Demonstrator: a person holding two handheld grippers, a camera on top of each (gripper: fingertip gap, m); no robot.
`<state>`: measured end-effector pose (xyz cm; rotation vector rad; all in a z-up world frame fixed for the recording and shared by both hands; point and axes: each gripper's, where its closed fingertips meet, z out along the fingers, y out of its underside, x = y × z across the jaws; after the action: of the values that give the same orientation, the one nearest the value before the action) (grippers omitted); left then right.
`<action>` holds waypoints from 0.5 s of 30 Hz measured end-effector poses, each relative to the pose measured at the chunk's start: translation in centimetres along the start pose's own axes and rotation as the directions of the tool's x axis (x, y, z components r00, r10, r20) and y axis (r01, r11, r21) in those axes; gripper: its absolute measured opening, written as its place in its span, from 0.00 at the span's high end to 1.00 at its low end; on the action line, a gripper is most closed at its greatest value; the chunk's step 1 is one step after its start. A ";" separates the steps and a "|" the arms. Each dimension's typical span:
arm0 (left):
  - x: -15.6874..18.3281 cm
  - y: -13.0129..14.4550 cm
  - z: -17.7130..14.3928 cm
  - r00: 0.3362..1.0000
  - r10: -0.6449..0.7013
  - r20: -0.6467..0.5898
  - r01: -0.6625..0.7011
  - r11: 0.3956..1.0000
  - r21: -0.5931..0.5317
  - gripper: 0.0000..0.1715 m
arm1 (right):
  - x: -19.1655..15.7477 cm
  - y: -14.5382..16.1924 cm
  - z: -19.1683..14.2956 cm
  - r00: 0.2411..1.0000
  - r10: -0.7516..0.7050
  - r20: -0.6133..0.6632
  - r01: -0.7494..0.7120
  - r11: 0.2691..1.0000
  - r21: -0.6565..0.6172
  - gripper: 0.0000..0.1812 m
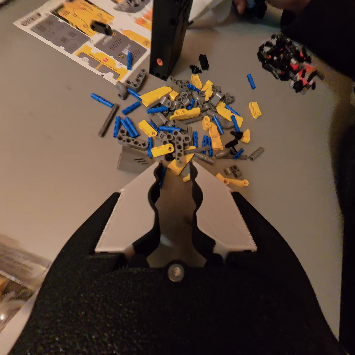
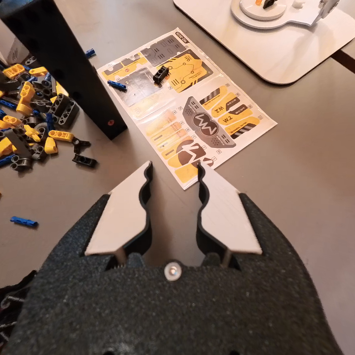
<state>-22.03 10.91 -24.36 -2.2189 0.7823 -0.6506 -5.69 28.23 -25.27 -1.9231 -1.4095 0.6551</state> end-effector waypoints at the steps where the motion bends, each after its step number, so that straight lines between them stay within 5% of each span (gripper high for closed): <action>1: -0.2 -0.3 -0.7 1.000 -0.015 -0.001 0.015 0.999 0.042 0.84 | 0.0 0.0 0.0 1.000 -0.007 -0.006 0.007 1.000 -0.001 0.74; 6: -2.5 -1.3 -3.9 0.992 -0.119 0.033 0.110 0.973 0.205 0.85 | -0.1 0.0 0.0 1.000 -0.010 -0.003 0.010 1.000 -0.001 0.74; 15: -2.8 -1.0 -3.6 0.992 -0.080 0.100 0.061 0.982 0.181 0.85 | -0.1 0.0 0.0 1.000 -0.009 -0.002 0.009 1.000 -0.002 0.74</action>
<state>-25.93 11.85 -21.99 -2.1060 0.5709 -0.6060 -5.74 28.17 -25.28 -1.9168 -1.4172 0.6475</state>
